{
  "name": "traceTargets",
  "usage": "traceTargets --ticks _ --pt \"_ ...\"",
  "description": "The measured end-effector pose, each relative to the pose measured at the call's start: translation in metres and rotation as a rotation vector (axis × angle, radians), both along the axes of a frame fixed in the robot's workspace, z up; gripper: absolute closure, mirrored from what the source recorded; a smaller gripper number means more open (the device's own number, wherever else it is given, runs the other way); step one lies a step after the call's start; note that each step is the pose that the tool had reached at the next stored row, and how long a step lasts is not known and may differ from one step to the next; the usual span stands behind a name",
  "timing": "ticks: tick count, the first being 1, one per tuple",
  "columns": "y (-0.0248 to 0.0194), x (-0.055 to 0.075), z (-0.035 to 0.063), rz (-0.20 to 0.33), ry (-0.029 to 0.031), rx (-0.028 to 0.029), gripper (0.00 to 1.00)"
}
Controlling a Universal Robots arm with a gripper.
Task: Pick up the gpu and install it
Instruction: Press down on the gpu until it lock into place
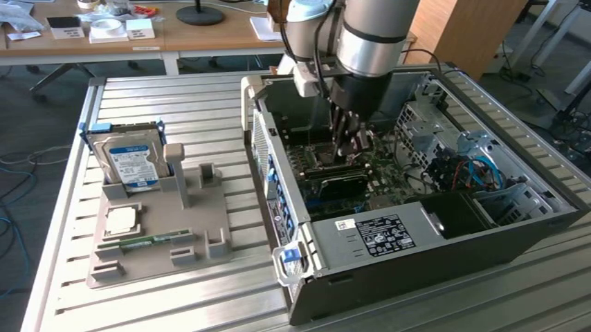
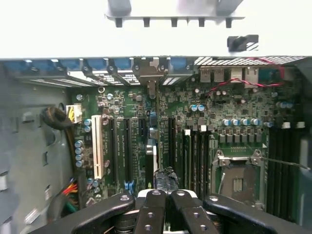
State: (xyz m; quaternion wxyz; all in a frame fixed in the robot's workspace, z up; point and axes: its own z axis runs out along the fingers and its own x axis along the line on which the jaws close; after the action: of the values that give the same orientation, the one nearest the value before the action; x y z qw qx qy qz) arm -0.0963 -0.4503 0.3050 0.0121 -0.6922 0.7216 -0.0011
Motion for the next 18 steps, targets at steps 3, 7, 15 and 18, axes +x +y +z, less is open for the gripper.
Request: traceTargets --ticks 3,7,15,18 --pt "0.0001 0.000 0.0101 0.000 -0.0010 -0.0005 0.89" --pt "0.0004 0.000 0.0230 0.000 -0.0022 -0.0022 0.89" --pt "0.0005 0.000 0.0350 0.000 -0.0030 -0.0044 0.89" --pt "0.0005 0.000 0.0352 0.000 -0.0028 -0.0046 0.89"
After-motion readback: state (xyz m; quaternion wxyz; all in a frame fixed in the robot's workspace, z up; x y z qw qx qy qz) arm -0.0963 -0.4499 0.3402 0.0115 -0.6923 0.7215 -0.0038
